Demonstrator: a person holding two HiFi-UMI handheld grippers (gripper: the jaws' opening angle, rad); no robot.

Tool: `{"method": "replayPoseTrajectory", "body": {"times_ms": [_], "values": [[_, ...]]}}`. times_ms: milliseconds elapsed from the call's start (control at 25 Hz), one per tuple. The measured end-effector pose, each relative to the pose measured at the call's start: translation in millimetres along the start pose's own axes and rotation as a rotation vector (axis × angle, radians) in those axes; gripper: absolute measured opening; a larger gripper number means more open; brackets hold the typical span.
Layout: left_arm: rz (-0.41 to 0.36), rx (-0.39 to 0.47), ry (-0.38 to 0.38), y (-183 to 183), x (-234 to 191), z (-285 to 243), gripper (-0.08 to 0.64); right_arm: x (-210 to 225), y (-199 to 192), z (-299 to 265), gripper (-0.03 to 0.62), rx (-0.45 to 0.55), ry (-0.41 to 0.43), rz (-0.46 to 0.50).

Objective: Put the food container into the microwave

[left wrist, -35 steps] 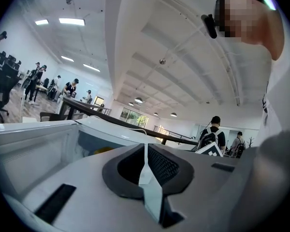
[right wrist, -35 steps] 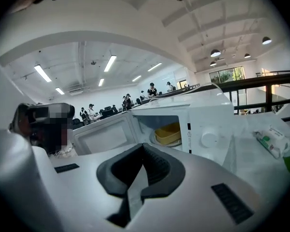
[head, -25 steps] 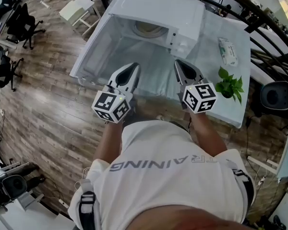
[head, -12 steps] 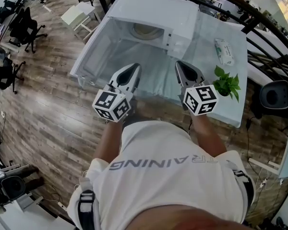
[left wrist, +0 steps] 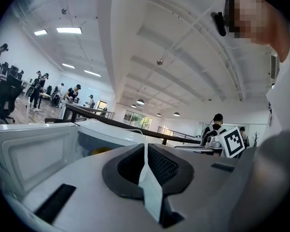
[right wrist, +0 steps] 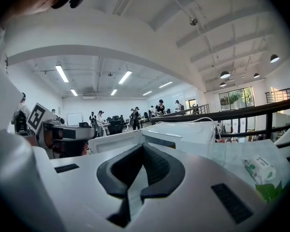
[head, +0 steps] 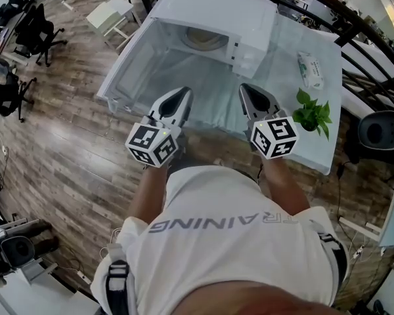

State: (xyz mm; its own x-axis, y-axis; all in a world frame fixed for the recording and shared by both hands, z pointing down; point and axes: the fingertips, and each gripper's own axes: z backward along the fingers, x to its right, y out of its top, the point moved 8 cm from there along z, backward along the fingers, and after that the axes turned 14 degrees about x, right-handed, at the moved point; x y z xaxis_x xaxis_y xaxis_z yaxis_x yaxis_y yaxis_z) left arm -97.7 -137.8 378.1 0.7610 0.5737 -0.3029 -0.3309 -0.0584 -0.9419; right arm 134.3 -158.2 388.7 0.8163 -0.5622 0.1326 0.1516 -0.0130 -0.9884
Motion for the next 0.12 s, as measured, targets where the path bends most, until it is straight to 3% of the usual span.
{"method": "replayPoseTrajectory", "body": {"times_ms": [120], "values": [[-0.001,-0.004,0.001,-0.1,0.1,1.0,0.048,1.2,0.8,0.5,0.023,0.001,-0.004,-0.002]]}}
